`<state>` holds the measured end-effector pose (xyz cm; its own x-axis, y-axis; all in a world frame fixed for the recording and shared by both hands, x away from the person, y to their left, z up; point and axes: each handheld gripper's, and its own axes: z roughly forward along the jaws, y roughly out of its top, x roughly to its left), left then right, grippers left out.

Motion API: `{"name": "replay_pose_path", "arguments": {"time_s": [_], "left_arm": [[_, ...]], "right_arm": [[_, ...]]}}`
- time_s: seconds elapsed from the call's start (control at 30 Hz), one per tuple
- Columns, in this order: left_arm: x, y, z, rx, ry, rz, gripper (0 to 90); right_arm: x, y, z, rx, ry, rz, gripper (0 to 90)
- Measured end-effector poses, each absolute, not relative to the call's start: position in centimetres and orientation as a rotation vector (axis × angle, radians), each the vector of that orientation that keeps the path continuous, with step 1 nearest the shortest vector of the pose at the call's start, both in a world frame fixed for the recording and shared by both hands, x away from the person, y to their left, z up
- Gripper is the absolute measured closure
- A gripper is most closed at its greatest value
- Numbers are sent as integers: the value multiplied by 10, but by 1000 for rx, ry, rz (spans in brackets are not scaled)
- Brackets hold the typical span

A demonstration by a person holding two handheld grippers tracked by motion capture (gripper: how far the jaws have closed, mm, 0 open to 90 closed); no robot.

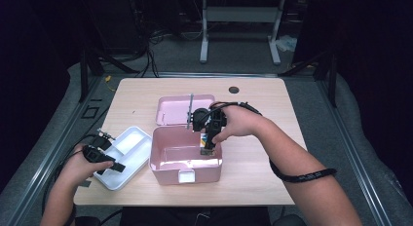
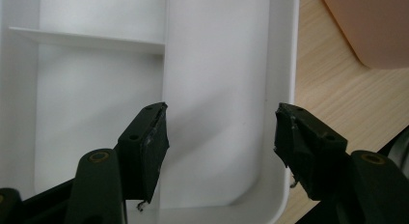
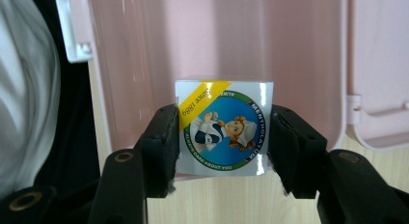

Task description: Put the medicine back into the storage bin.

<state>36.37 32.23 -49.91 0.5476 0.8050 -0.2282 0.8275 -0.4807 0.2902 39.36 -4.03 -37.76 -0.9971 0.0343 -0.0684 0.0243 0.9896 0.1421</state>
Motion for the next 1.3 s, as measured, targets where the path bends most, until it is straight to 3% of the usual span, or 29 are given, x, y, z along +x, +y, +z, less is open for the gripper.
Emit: {"name": "replay_pose_path", "arguments": {"time_s": [0.33, 1.3], "left_arm": [[364, 322, -501, 2427, 1336, -93, 365], [364, 319, -502, 2437, 1326, -102, 365]], "right_arm": [[393, -29, -394, -107, 3072, 150, 468], [408, -20, -451, -3, 3125, 144, 461]]}}
